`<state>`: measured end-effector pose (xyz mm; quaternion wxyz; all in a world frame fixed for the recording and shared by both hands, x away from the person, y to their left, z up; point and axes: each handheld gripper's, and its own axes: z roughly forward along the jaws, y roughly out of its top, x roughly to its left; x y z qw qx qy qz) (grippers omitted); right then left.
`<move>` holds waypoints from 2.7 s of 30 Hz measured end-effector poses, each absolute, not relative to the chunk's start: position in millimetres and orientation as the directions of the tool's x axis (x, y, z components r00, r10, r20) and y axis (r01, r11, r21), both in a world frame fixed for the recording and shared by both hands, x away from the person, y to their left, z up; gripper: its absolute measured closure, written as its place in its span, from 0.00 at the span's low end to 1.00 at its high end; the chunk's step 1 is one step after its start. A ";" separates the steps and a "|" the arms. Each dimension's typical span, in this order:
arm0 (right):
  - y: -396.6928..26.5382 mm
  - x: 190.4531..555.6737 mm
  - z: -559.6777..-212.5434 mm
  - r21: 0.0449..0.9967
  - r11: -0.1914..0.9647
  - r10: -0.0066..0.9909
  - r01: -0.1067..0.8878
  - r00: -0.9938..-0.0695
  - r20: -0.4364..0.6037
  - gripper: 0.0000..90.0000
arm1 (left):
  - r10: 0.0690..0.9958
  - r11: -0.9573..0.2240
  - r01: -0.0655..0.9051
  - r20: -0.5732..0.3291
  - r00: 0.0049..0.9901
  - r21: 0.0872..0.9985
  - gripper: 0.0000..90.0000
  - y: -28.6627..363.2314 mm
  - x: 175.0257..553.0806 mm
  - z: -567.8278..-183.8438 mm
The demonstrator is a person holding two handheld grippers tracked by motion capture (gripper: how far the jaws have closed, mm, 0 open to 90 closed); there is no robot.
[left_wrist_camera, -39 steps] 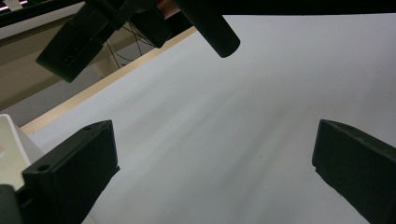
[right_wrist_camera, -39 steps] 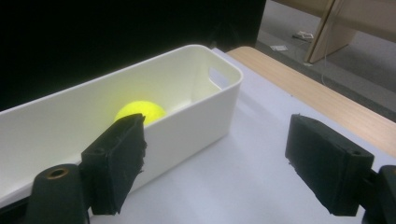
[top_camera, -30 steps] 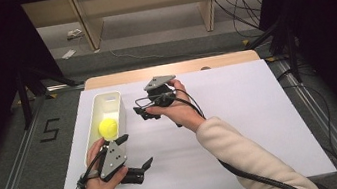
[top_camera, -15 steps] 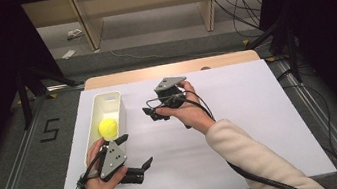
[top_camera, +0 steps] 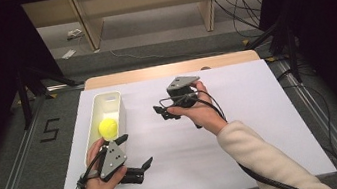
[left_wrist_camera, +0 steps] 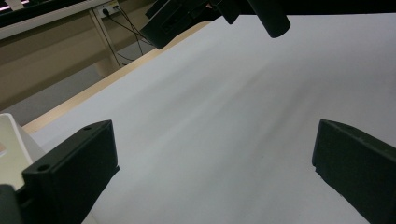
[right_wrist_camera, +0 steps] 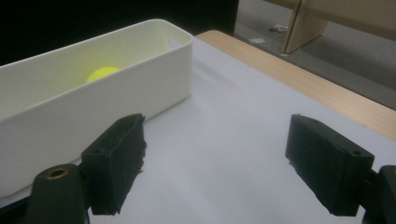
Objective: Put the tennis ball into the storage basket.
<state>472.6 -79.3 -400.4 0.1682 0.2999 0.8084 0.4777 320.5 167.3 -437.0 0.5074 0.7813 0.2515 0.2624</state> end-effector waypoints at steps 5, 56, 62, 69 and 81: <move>-90.5 470.5 -402.6 0.871 0.362 0.657 0.331 -0.754 0.014 0.23 | 0.658 -0.360 0.126 0.155 0.737 0.925 0.00 167.0 320.5 -437.2; -235.0 418.0 -418.9 0.871 0.282 0.793 0.402 -0.609 0.024 0.23 | 0.677 -0.362 0.121 0.171 0.716 0.924 0.00 171.2 321.8 -435.7; -248.3 409.0 -422.3 0.867 0.284 0.800 0.410 -0.599 0.021 0.23 | 0.678 -0.363 0.122 0.172 0.715 0.924 0.00 171.6 321.9 -435.8; -259.9 400.6 -421.8 0.864 0.286 0.807 0.414 -0.591 0.016 0.23 | 0.680 -0.360 0.124 0.169 0.714 0.925 0.00 172.2 321.7 -435.9; -275.0 386.3 -423.7 0.865 0.277 0.817 0.419 -0.577 0.018 0.23 | 0.682 -0.360 0.125 0.170 0.711 0.924 0.00 172.4 321.2 -435.6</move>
